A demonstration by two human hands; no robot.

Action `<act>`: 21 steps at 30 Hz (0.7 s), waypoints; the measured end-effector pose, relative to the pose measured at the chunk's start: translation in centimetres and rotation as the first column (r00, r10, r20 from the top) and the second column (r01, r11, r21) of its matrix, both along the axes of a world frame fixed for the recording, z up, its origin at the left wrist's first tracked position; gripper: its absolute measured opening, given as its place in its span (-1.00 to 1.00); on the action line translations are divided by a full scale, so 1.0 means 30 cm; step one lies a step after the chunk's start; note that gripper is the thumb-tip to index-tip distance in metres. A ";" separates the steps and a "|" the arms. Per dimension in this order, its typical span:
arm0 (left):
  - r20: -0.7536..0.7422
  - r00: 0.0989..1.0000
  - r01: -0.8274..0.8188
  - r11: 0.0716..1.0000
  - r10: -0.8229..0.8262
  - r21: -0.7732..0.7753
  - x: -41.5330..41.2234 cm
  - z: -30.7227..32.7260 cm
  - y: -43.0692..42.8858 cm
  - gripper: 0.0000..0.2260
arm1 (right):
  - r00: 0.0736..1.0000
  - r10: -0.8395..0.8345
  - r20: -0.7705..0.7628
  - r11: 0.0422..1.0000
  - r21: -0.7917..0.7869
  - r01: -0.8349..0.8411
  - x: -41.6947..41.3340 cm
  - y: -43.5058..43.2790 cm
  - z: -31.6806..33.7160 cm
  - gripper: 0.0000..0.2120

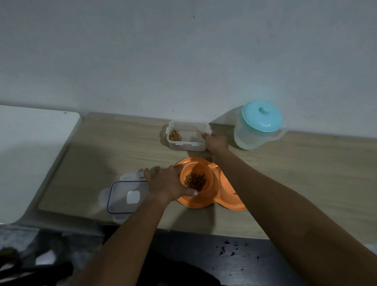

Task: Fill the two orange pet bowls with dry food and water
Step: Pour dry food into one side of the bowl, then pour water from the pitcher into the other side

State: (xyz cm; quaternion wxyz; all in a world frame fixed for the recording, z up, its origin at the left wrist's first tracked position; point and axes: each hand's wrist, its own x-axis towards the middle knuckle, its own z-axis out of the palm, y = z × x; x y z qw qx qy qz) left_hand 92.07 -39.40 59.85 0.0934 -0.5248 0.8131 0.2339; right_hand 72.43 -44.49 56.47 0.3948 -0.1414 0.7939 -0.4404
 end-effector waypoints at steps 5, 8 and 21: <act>0.103 0.994 0.029 1.000 -0.030 0.011 -0.012 0.010 -0.008 -0.15 | 0.989 0.044 -0.141 0.994 -0.095 -0.057 0.029 0.109 0.087 -0.51; 0.168 0.985 0.015 0.998 -0.026 0.063 -0.043 0.033 -0.019 -0.12 | 0.932 -0.068 -0.356 0.948 -0.314 -0.051 0.028 0.212 0.162 -0.75; 0.219 0.974 0.044 0.998 -0.054 0.052 -0.318 0.080 0.076 -0.13 | 0.838 -0.029 -0.544 0.999 -0.039 0.009 -0.456 0.298 0.283 -0.47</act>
